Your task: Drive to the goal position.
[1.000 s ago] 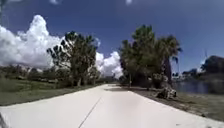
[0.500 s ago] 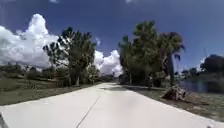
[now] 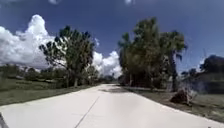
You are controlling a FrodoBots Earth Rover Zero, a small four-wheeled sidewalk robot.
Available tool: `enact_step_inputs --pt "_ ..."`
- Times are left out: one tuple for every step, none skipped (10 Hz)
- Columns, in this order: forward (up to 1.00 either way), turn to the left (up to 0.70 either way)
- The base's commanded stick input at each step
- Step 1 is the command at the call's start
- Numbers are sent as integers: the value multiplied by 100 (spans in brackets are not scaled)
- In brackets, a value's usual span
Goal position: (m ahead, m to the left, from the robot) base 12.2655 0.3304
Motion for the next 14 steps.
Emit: enact_step_inputs --pt "85 0" --pt "85 0" --pt "85 0" --pt "85 0" --pt "85 0" --pt "85 0" --pt "85 13" --pt "85 34" --pt "85 24" --pt "85 4" --pt "85 0" --pt "85 0" --pt "85 0" --pt "85 0"
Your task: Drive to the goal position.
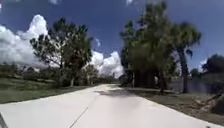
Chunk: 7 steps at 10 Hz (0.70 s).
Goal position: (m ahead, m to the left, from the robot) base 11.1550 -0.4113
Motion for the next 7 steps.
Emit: enact_step_inputs --pt "85 0" --pt "85 0" --pt "85 0" --pt "85 0" --pt "85 0" --pt "85 0" --pt "85 0"
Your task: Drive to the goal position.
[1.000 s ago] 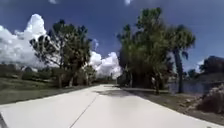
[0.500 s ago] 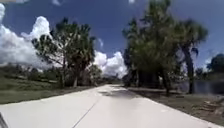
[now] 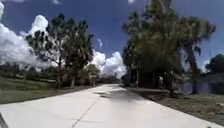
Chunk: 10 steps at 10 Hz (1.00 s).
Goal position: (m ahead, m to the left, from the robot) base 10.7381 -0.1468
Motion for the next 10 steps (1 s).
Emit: enact_step_inputs --pt "85 0" --pt "85 0" --pt "85 0" --pt "85 0" --pt "85 0" --pt "85 0" --pt "85 0" --pt "85 0" --pt "85 0" --pt "85 0"
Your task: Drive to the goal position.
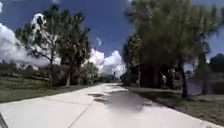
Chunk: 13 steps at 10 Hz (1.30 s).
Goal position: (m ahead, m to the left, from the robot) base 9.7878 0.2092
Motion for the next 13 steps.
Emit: enact_step_inputs --pt "85 0" --pt "85 0" --pt "85 0" --pt "85 0" --pt "85 0" --pt "85 0" --pt "85 0" --pt "85 0" --pt "85 0" --pt "85 0" --pt "85 0" --pt "85 0" --pt "85 0"
